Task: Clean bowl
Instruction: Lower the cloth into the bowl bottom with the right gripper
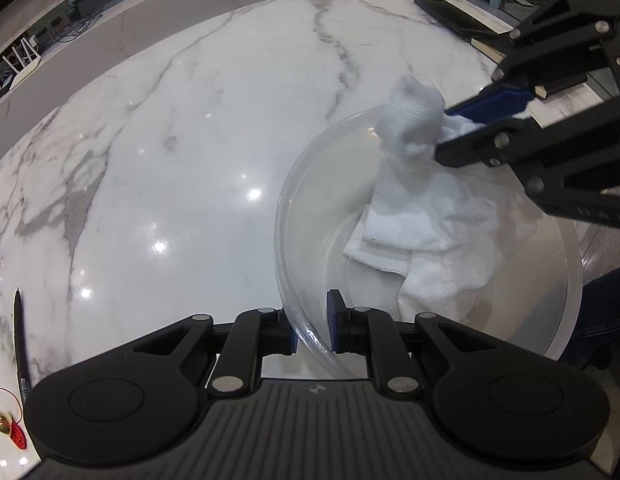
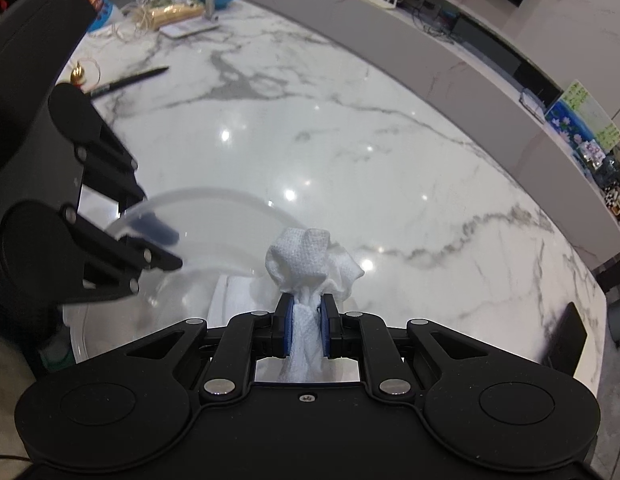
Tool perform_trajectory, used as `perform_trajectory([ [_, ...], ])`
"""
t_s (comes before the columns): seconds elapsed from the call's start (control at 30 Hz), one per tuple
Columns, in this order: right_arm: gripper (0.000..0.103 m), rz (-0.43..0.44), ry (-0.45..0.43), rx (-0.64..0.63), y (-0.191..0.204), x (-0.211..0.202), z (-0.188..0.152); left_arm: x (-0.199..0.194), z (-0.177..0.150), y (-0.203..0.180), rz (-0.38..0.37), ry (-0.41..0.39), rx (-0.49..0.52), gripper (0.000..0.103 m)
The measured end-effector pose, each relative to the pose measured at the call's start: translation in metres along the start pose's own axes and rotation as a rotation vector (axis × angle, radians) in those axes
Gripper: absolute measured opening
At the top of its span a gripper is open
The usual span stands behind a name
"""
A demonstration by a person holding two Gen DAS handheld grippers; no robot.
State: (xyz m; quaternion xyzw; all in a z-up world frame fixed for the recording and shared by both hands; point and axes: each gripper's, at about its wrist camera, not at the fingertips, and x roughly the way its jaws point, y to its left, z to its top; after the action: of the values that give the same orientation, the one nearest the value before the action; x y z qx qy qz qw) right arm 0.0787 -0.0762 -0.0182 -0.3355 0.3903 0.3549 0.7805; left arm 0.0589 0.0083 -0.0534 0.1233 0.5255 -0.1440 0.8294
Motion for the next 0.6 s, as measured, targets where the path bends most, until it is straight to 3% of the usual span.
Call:
perform_trajectory([
  [0.4, 0.011, 0.115, 0.019, -0.072, 0.028, 0.004, 0.0, -0.003, -0.005, 0.004, -0.007, 0.001, 0.012, 0.013],
  [0.6, 0.011, 0.12, 0.032, -0.108, 0.039, 0.006, 0.001, -0.003, -0.005, 0.004, -0.007, 0.0, 0.007, 0.013],
])
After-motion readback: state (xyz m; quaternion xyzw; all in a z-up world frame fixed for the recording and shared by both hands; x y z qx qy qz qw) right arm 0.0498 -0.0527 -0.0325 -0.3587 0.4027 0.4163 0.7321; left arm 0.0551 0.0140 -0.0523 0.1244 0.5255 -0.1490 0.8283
